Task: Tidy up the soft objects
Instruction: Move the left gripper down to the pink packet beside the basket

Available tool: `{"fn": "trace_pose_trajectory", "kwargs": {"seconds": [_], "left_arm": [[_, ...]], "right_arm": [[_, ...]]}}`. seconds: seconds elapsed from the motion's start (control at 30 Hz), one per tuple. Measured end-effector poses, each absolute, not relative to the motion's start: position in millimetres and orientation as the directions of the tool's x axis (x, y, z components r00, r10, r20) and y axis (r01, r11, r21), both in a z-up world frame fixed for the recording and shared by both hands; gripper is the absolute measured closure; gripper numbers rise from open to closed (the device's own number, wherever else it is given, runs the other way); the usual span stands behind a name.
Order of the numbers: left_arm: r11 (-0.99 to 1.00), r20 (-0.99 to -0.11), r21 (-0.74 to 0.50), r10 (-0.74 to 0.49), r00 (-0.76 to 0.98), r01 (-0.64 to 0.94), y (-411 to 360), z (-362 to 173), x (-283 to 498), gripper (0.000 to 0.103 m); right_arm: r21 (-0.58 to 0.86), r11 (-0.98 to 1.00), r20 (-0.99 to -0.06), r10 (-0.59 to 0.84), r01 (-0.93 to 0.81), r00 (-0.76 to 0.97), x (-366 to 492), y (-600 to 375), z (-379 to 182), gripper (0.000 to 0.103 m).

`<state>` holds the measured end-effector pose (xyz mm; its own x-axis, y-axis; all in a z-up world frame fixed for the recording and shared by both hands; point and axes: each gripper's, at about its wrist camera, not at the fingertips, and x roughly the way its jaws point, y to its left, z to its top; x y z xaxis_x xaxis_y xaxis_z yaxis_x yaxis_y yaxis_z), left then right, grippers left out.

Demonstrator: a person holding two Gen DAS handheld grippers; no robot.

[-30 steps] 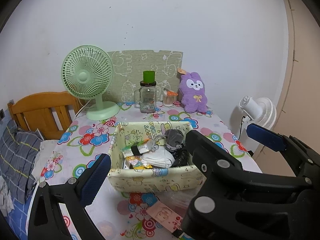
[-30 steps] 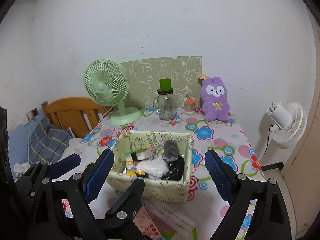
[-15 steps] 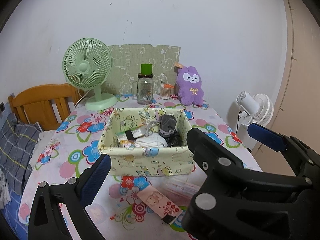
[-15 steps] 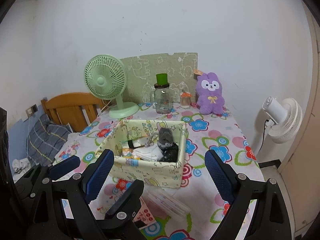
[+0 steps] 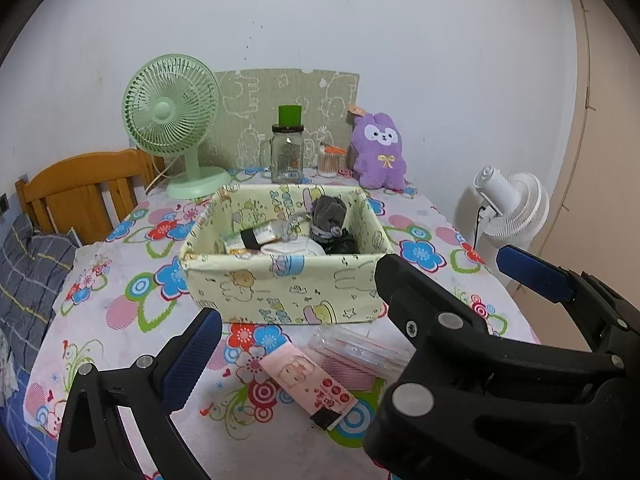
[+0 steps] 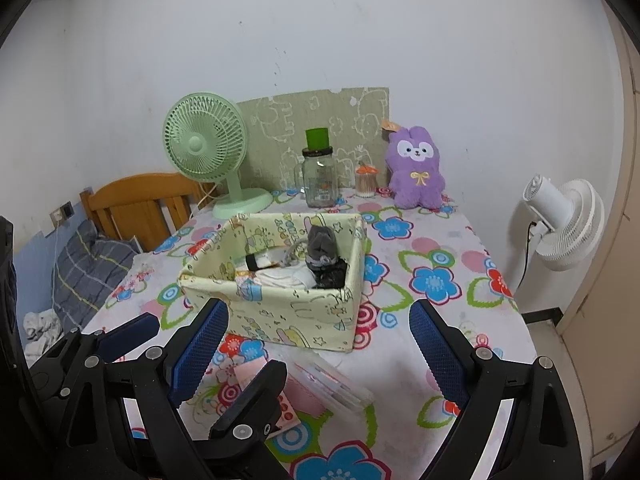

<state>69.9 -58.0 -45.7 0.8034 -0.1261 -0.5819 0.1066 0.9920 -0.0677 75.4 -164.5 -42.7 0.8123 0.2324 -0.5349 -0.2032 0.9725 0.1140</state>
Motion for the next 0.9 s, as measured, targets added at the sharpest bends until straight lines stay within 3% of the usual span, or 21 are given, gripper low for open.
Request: {"fn": "trace_pose_trajectory", "kwargs": {"seconds": [0.9], "left_arm": [[0.995,-0.741,-0.091,-0.097,0.665,0.043,-78,-129,100,0.0]], "right_arm": [[0.091,0.984,-0.637,0.174,-0.151,0.751,101,-188,-118,0.009]]}}
